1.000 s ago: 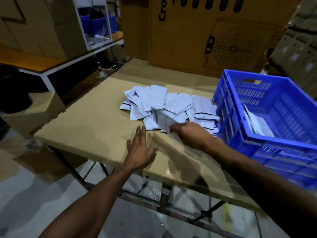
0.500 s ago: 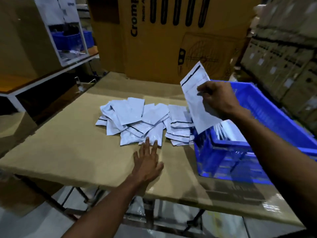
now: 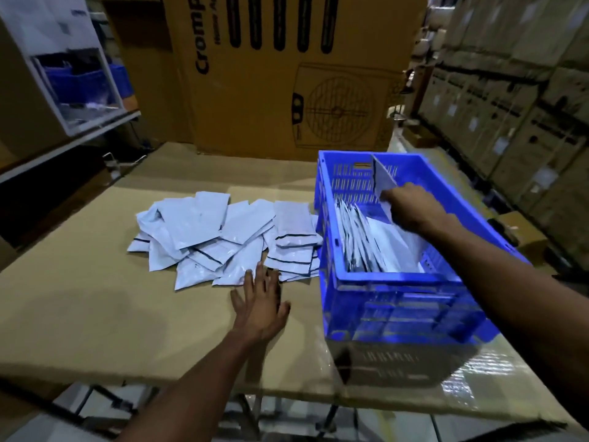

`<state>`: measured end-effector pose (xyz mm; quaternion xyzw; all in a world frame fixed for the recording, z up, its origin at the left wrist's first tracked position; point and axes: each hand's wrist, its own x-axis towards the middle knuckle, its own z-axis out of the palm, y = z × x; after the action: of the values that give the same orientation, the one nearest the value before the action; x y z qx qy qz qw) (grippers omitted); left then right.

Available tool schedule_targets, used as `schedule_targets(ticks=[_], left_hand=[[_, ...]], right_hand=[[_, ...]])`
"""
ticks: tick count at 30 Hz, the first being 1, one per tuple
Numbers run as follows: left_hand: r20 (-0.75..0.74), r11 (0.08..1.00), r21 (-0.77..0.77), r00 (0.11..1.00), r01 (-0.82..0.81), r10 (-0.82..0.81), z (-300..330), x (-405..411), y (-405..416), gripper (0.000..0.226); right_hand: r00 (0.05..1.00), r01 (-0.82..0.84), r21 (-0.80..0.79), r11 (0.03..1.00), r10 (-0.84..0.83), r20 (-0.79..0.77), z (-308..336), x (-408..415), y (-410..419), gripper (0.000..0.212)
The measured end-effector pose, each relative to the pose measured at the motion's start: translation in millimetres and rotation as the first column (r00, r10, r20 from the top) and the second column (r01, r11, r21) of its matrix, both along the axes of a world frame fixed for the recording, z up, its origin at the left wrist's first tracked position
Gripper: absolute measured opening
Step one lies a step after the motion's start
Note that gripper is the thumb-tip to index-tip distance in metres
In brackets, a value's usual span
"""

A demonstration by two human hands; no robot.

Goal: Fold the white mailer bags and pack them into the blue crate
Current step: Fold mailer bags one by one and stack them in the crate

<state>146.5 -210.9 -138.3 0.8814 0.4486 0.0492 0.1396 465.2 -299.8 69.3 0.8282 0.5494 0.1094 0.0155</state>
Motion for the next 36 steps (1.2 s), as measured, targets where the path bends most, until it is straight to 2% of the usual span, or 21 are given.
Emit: schedule_targets(ticks=[3, 6, 13, 20, 24, 27, 29, 32, 34, 36], left_hand=[[-0.055, 0.998, 0.056, 0.998, -0.023, 0.026, -8, 2, -3, 0.073], [-0.055, 0.996, 0.084, 0.998, -0.028, 0.033, -9, 2, -4, 0.072], [-0.041, 0.994, 0.096, 0.997, -0.056, 0.06, -11, 3, -4, 0.071], [-0.011, 0.993, 0.102, 0.998, -0.061, 0.063, -9, 2, -6, 0.069], [-0.031, 0.993, 0.095, 0.997, -0.066, 0.07, -6, 2, -7, 0.066], [-0.035, 0.994, 0.091, 0.997, -0.062, 0.065, -4, 1, -8, 0.067], [-0.024, 0.994, 0.088, 0.997, -0.065, 0.067, -3, 1, -9, 0.067], [-0.004, 0.994, 0.083, 0.998, -0.067, 0.067, -3, 0, -9, 0.066], [-0.005, 0.995, 0.079, 0.998, -0.066, 0.067, -2, 0, -10, 0.066], [-0.005, 0.995, 0.076, 0.998, -0.068, 0.069, -1, 0, -10, 0.067]], right_hand=[[0.998, 0.006, -0.176, 0.984, 0.005, 0.062, -30, 9, 0, 0.039], [0.998, -0.01, -0.31, 0.951, 0.028, 0.054, -48, 18, 4, 0.027], [0.996, -0.084, -0.284, 0.955, 0.07, -0.059, -69, 22, 27, 0.031], [0.988, -0.125, -0.168, 0.978, 0.108, -0.106, -73, 22, 31, 0.019], [0.986, -0.124, -0.229, 0.965, 0.093, -0.14, -78, 22, 30, 0.028], [0.977, -0.124, -0.273, 0.954, 0.069, -0.202, -81, 19, 29, 0.022], [0.969, -0.147, -0.254, 0.956, 0.088, -0.232, -81, 15, 31, 0.017], [0.93, -0.222, -0.091, 0.971, 0.183, -0.319, -79, 8, 34, 0.037], [0.93, -0.169, 0.037, 0.985, 0.171, -0.326, -74, 10, 35, 0.043], [0.95, -0.034, 0.106, 0.994, 0.065, -0.307, -71, 22, 33, 0.041]])
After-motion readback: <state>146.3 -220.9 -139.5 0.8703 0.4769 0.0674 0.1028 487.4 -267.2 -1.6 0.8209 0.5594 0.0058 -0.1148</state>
